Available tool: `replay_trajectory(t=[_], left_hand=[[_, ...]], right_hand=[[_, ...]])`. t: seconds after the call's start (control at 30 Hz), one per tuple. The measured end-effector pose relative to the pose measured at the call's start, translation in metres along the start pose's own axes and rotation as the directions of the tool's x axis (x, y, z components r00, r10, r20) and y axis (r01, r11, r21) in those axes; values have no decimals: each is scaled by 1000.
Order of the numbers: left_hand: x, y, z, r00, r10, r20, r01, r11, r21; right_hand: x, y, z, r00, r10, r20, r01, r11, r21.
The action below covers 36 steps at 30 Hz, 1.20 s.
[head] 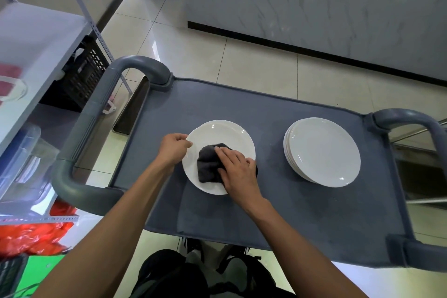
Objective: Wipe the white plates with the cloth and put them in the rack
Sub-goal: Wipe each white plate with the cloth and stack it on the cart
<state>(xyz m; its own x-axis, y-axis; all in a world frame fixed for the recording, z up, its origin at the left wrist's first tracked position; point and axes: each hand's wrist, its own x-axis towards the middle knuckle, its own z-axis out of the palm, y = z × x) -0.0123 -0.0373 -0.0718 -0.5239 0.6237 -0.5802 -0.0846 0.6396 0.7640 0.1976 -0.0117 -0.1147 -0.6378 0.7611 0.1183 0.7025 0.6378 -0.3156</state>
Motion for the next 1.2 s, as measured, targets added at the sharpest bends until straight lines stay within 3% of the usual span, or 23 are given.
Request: replay_trajectory(t=[0.2,0.37,0.93,1.2], left_hand=[[-6,5,2,1000,1,14,-3,994,111],[-9,3,0,999,-26,26,23,991,131],[-20,-4,-9,940,-112,322,118,993,-1],[-40,10,0,960,43,275,3,986,-164]], right_hand=[[0,2,7,999,-14,45,18,997,-81],[23,3,12,990,136,23,-133,987,-92],[28,1,-9,983,157,94,-166,982,95],[28,0,-22,976,137,-168,-109,980,165]])
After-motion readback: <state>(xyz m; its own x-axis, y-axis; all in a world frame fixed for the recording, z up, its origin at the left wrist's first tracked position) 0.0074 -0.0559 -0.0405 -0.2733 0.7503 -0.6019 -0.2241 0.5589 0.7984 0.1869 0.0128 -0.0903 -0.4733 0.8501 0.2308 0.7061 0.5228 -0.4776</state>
